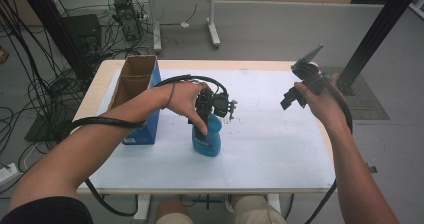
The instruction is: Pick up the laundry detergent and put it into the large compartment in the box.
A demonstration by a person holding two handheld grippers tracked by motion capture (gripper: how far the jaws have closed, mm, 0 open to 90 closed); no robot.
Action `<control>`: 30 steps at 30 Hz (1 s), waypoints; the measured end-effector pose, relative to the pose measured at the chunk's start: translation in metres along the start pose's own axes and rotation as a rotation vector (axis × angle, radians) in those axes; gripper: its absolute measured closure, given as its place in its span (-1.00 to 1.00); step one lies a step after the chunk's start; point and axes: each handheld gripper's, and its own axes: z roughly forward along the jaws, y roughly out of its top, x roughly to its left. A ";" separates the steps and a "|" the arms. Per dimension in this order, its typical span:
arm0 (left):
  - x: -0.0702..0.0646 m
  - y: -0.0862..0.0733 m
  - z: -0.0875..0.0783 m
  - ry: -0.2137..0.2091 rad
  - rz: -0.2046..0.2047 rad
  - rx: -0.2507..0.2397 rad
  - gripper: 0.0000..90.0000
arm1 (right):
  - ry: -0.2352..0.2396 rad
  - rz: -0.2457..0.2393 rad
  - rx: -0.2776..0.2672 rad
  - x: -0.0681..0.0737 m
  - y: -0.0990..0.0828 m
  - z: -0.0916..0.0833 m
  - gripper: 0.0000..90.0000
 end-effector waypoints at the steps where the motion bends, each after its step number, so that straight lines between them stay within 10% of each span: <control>1: 0.000 0.000 0.000 0.000 0.000 -0.001 -0.86 | 0.000 0.001 0.001 0.001 0.000 0.000 -0.79; 30: -0.003 -0.001 -0.003 0.015 0.005 -0.008 -0.87 | -0.005 -0.008 0.000 0.005 0.002 0.000 -0.79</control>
